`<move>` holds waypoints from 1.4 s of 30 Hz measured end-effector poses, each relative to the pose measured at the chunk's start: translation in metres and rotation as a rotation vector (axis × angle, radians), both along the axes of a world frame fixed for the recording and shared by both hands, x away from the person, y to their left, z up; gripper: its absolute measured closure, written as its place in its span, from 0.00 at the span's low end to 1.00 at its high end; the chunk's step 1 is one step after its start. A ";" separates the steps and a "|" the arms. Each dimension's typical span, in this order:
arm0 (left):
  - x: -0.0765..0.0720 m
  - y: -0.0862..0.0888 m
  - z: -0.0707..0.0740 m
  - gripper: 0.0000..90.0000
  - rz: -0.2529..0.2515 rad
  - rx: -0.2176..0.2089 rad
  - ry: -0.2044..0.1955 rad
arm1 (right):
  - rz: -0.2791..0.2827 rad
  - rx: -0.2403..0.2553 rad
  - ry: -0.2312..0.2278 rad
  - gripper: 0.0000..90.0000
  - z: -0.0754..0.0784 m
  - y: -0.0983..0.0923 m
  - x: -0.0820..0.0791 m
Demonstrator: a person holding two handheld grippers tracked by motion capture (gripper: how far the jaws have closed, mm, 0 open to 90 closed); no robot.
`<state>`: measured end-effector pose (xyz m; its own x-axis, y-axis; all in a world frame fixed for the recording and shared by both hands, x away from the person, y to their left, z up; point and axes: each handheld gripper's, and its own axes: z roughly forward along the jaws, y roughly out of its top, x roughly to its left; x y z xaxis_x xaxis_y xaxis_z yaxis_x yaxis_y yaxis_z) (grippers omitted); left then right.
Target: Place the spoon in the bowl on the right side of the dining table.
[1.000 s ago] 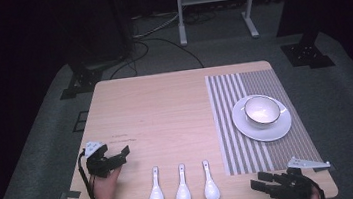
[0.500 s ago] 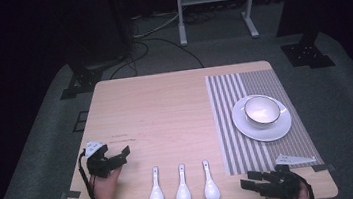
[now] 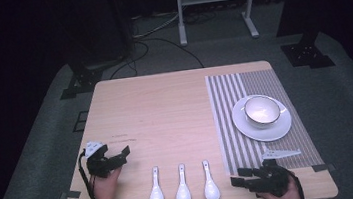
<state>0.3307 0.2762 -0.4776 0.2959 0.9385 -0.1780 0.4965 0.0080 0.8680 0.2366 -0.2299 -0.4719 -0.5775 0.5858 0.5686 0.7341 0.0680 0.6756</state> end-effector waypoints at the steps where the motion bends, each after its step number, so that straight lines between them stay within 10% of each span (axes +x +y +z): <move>1: 0.000 0.000 0.000 0.05 0.001 0.000 0.001 | 0.002 -0.001 0.004 0.39 0.000 0.001 0.001; 42: 0.000 0.001 0.000 0.05 -0.001 -0.008 0.004 | 0.056 -0.027 0.108 0.39 0.006 0.046 0.053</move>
<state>0.3307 0.2772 -0.4776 0.2959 0.9368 -0.1865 0.5002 0.0144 0.8658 0.2895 -0.1838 -0.4661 -0.5461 0.5704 0.6135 0.7969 0.1280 0.5904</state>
